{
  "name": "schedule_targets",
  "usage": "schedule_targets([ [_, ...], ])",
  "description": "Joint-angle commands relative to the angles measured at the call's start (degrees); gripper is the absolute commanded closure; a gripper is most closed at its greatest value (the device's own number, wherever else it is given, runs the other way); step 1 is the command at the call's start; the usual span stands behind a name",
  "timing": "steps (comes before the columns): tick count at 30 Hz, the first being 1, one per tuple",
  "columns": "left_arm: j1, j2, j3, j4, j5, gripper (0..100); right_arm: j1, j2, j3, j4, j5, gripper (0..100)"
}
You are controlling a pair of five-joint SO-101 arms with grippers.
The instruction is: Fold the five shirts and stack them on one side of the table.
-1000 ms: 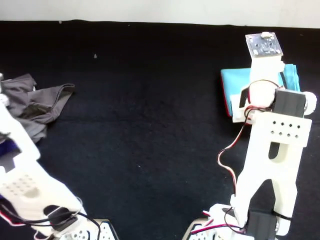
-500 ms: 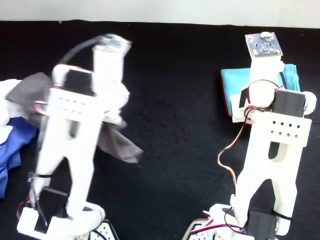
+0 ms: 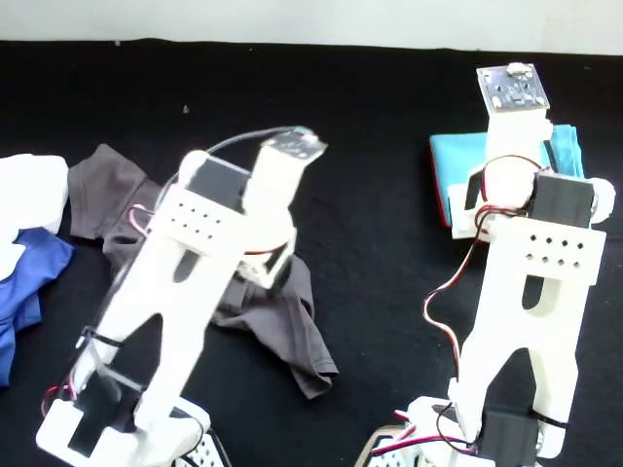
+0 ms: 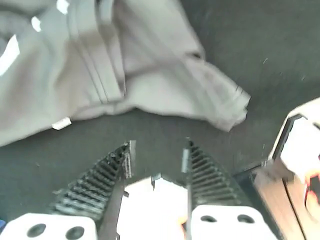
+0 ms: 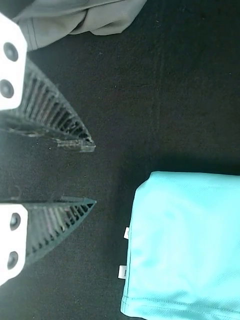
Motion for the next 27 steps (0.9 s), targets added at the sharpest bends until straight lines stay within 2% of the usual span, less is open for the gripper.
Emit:
schedule_targets([
  [1,-7.1,-1.9,4.1,-1.8,-1.1,82,-0.6,-1.3,0.0,-1.0,0.4,84.7],
  [4,-13.1,0.0,11.6,-7.7,-1.0,82,-0.7,-1.3,0.0,-1.0,0.4,84.7],
  [7,-15.6,4.1,17.3,-12.7,-0.8,82,-0.7,-1.3,0.0,-1.7,0.4,84.7],
  [16,-15.6,14.9,15.6,-19.8,-0.5,82,-0.6,-1.3,0.0,-1.7,0.4,84.7],
  [21,-15.5,18.2,15.6,-24.2,2.5,82,-0.7,-1.3,0.0,-1.8,0.4,84.7],
  [27,-12.1,18.8,15.5,-25.6,2.6,82,-0.7,-1.2,0.0,-1.8,0.4,84.7],
])
